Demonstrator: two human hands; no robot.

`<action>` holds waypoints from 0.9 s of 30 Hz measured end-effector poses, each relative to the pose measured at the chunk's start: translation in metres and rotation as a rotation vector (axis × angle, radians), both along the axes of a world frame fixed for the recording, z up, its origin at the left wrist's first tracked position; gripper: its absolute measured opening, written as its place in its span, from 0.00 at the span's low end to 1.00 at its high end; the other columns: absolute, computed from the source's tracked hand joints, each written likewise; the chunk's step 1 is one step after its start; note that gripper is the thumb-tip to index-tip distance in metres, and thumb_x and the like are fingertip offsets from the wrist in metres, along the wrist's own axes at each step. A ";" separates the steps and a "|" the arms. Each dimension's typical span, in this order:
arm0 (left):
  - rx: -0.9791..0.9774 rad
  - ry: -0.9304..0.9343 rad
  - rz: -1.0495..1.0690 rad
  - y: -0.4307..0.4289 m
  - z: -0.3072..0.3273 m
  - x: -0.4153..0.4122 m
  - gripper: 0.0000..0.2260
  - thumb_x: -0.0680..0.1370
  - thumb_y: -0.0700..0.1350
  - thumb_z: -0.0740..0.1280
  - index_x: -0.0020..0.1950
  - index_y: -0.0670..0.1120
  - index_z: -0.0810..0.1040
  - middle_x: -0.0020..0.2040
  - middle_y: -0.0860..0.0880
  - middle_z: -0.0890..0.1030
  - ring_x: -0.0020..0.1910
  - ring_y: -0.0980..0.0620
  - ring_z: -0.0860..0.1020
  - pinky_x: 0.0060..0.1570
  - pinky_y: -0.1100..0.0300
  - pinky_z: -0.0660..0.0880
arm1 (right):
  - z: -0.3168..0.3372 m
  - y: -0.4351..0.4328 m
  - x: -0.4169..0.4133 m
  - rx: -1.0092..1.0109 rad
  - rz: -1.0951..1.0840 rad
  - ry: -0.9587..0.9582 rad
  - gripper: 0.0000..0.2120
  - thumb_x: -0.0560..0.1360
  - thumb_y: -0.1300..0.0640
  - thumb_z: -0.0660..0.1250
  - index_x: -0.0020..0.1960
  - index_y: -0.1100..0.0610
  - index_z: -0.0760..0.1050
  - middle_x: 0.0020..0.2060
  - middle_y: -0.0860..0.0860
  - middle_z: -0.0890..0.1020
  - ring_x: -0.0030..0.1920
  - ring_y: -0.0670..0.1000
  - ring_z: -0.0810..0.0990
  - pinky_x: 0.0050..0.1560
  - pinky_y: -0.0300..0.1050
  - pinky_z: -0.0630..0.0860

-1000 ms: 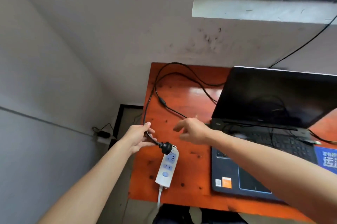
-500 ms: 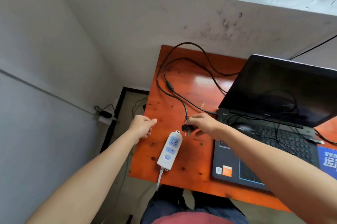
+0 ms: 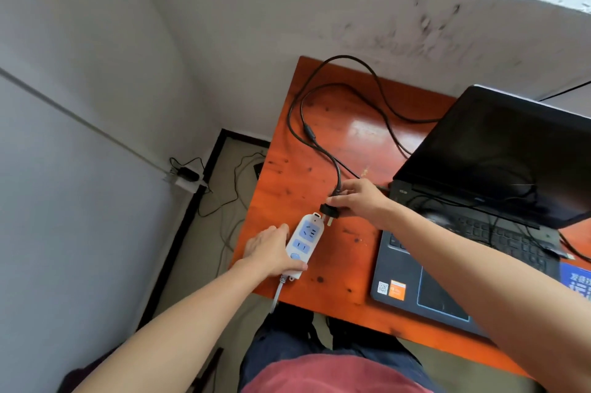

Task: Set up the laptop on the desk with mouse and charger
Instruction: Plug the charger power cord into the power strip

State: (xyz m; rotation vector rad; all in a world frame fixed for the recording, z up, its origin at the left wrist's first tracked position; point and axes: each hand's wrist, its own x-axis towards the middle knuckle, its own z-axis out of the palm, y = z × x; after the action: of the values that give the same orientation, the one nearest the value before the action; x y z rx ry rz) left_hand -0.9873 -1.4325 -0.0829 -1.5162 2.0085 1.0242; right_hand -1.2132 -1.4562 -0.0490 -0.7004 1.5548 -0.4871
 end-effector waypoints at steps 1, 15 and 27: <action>-0.019 -0.001 0.000 0.003 -0.001 -0.001 0.32 0.61 0.68 0.73 0.55 0.51 0.69 0.52 0.52 0.75 0.52 0.48 0.76 0.48 0.52 0.74 | -0.002 0.001 0.004 -0.049 0.010 0.057 0.04 0.72 0.65 0.73 0.45 0.63 0.79 0.40 0.59 0.82 0.46 0.58 0.84 0.49 0.50 0.83; -0.072 0.097 0.150 0.014 -0.007 0.002 0.32 0.60 0.65 0.76 0.55 0.50 0.71 0.52 0.52 0.74 0.52 0.48 0.74 0.43 0.54 0.69 | -0.010 0.016 0.029 -0.340 0.405 0.399 0.07 0.70 0.56 0.76 0.46 0.55 0.82 0.41 0.46 0.84 0.44 0.44 0.82 0.46 0.40 0.77; -0.110 0.137 0.139 0.029 -0.007 0.009 0.30 0.63 0.64 0.74 0.58 0.50 0.72 0.53 0.51 0.71 0.56 0.48 0.71 0.45 0.55 0.69 | 0.000 0.030 0.041 -0.744 0.741 0.695 0.11 0.73 0.52 0.72 0.42 0.59 0.74 0.38 0.51 0.79 0.39 0.52 0.74 0.37 0.48 0.73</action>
State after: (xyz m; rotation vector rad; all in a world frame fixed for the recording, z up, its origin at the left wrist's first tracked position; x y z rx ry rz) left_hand -0.9780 -1.4032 -0.0895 -1.7059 2.1085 1.1157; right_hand -1.1717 -1.4262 -0.0488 -2.0938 1.5587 -0.2446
